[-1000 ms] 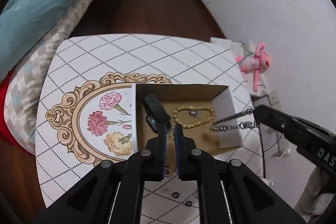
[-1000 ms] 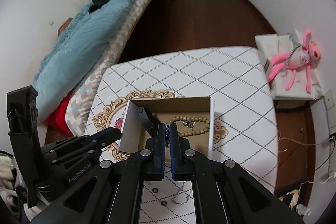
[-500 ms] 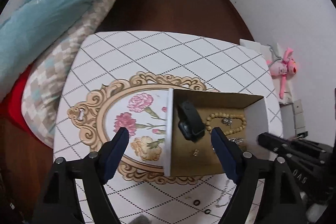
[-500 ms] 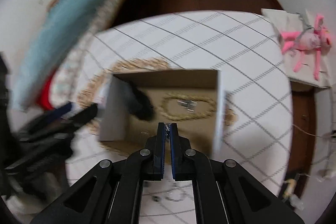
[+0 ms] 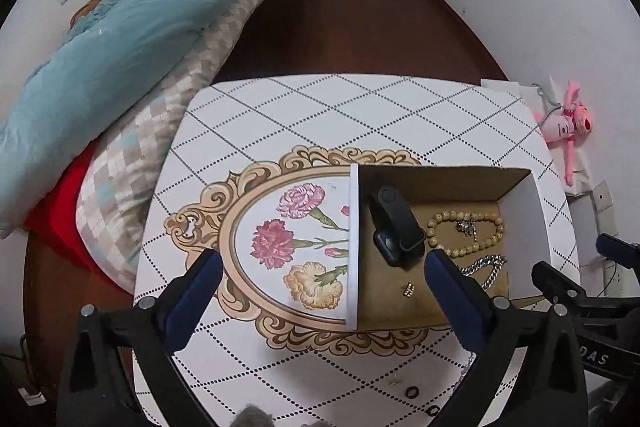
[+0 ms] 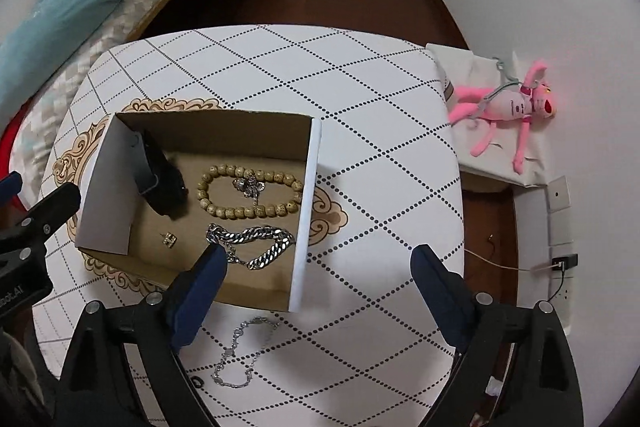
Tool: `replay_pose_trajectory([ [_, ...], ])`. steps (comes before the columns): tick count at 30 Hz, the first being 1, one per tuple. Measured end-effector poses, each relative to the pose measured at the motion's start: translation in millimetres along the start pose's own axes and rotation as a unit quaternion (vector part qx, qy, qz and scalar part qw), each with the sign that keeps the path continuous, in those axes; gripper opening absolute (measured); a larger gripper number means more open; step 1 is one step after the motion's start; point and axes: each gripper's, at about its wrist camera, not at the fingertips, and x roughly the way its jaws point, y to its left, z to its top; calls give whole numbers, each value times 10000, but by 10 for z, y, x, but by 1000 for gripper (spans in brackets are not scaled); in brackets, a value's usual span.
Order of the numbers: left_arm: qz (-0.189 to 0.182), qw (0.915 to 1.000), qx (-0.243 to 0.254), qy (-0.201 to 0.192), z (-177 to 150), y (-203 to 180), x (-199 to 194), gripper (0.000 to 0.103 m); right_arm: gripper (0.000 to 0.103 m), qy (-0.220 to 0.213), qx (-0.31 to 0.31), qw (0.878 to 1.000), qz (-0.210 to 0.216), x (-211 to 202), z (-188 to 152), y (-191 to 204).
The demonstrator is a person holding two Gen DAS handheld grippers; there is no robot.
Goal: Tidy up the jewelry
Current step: 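Grasp the silver chain necklace with the right gripper while the left gripper grasps the other gold charm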
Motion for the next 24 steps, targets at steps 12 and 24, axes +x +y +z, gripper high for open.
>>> replay_pose_trajectory([
  [12, 113, 9992, -56, -382, -243, 38, -437, 103, 100, -536, 590, 9954, 535, -504, -287, -95],
  [24, 395, 9972, -171, 606, -1054, 177, 313, 103, 71, 88, 1216, 9871, 1038, 297, -960, -153],
])
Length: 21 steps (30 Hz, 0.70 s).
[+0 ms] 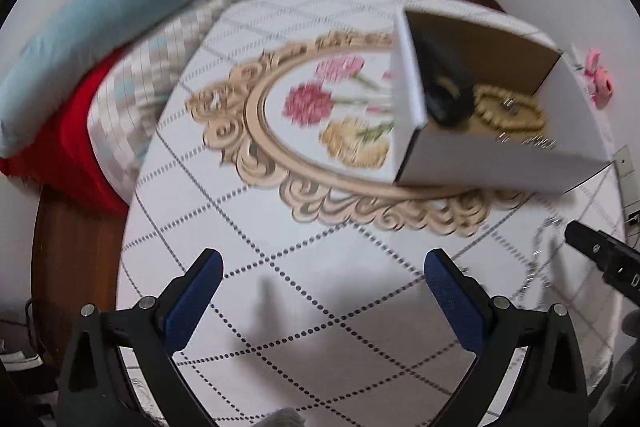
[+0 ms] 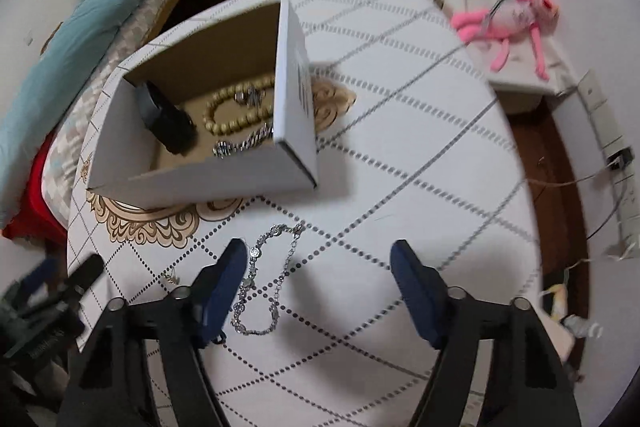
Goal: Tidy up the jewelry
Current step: 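Grasp the silver chain necklace with the right gripper while the left gripper grasps the other gold charm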
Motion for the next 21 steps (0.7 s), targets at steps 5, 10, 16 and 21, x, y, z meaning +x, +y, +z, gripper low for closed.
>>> replay_pose_trajectory([
  [5, 123, 9998, 34, 144, -59, 24, 192, 103, 50, -121, -129, 9998, 55, 185, -56, 131],
  [10, 125, 9998, 66, 148, -89, 21, 213, 103, 5, -293, -338, 9987, -228, 249, -68, 299],
  [16, -60, 9999, 96, 30, -122, -40, 107, 103, 2, -307, -152, 9994, -92, 200, -88, 195],
  [21, -397, 9990, 216, -39, -113, -202, 45, 102, 2, -504, 153, 9986, 53, -68, -108, -39],
])
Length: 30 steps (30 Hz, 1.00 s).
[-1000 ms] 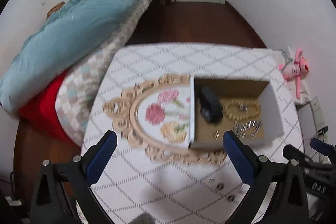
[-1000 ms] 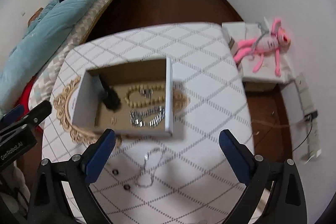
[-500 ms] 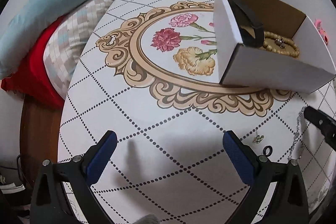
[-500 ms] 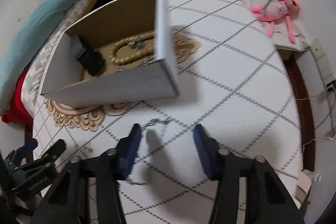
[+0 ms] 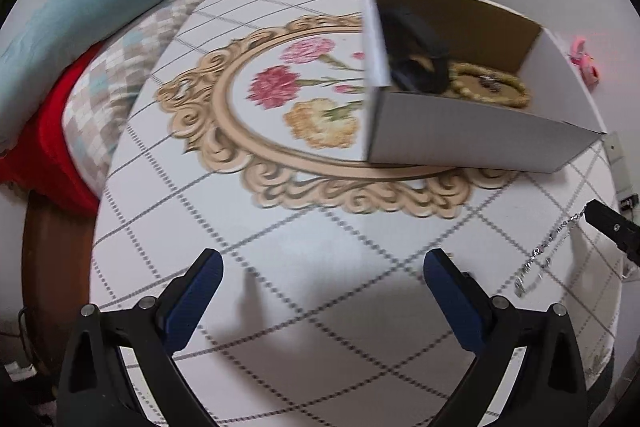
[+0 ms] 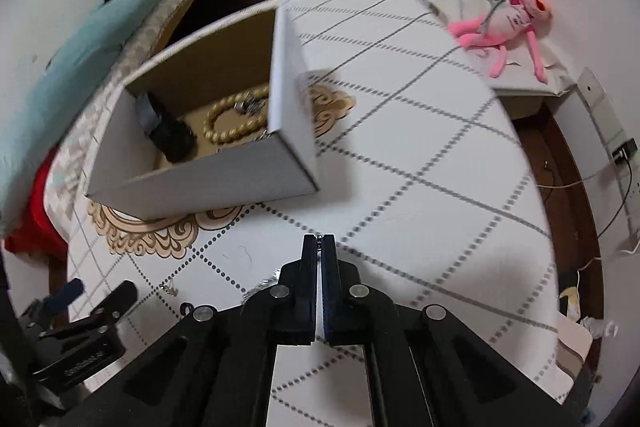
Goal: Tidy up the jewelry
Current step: 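Grasp the silver chain necklace with the right gripper while the left gripper grasps the other gold charm, then lower the necklace and charm into the box and open both grippers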
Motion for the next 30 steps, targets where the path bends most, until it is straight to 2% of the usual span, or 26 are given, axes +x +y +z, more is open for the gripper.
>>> replay_pose_trajectory([
  [3, -207, 9997, 116, -38, -7, -142, -13, 102, 2, -84, 145, 9999, 22, -134, 5, -127],
  [6, -360, 9990, 260, -23, -29, -288, -5, 87, 2, -114, 210, 9997, 0, -188, 24, -206],
  [9, -413, 9985, 357, 13, -57, -390, 6, 66, 2, -106, 233, 9997, -33, -191, 22, -244],
  [11, -427, 9983, 400, 57, -69, -428, 33, 33, 2, -90, 239, 9997, -50, -182, 15, -256],
  [13, -435, 9981, 434, 21, -79, -453, 39, 24, 2, -74, 230, 9997, -75, -172, 8, -259],
  [14, -444, 9980, 461, 14, -81, -466, 40, 14, 2, -72, 227, 9997, -77, -167, 0, -254],
  [15, -466, 9978, 472, -13, -83, -469, 37, 9, 2, -69, 224, 9997, -71, -167, 0, -253],
  [16, -476, 9977, 475, -17, -86, -480, 36, 6, 2, -73, 217, 9997, -65, -170, 1, -253],
  [25, -647, 9969, 446, -94, -62, -439, -53, 6, 2, -220, 169, 9995, 138, -344, 28, -169],
  [30, -1016, 9933, 422, -359, 129, -400, -462, 6, 2, -382, -41, 9983, 440, -624, 122, -13],
])
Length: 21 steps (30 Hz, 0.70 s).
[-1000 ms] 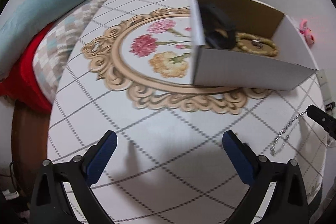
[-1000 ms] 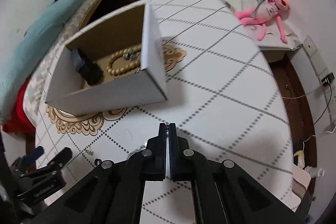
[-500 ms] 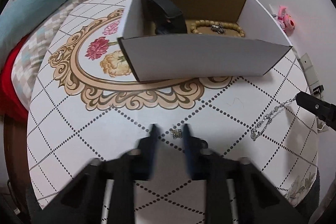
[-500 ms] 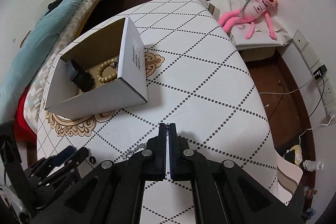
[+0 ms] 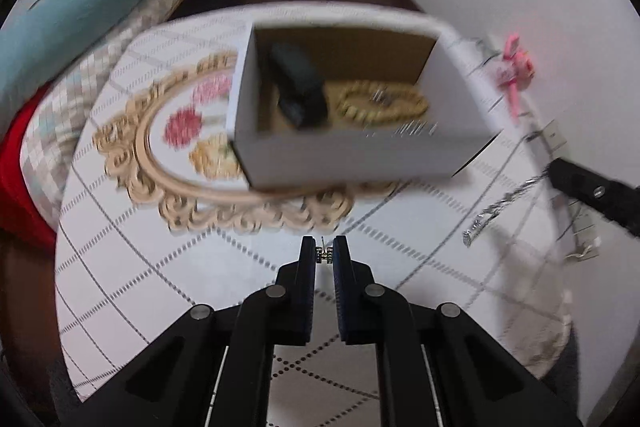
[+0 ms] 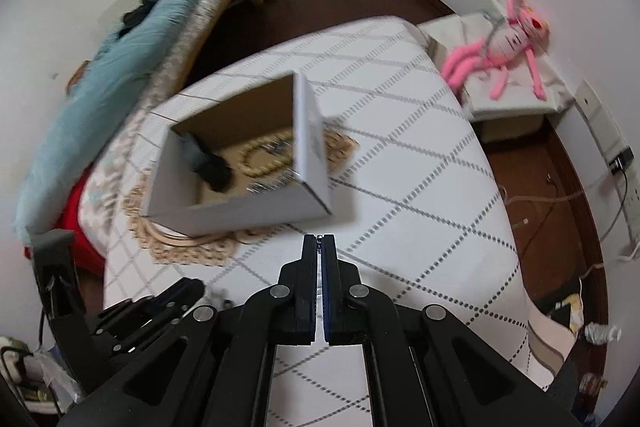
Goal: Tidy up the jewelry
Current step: 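Lower the necklace and charm into the box and open both grippers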
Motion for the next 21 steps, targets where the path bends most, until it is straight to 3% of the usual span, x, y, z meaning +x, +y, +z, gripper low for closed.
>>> replay_pose_trajectory([
  [5, -413, 9988, 5, -269, 438, -14, -345, 6, 2, -265, -240, 9989, 317, -345, 219, 196],
  [10, -720, 9970, -75, -260, 896, -9, -352, 6, 2, -500, -470, 9954, 662, -569, 597, 421],
  [16, -672, 9977, -77, -61, 1334, 88, -144, 6, 2, -321, -666, 9945, 747, -321, 962, 561],
  [21, -536, 9977, -242, 345, 1563, 169, 66, 9, 2, 180, -744, 9945, 716, 110, 1096, 626],
])
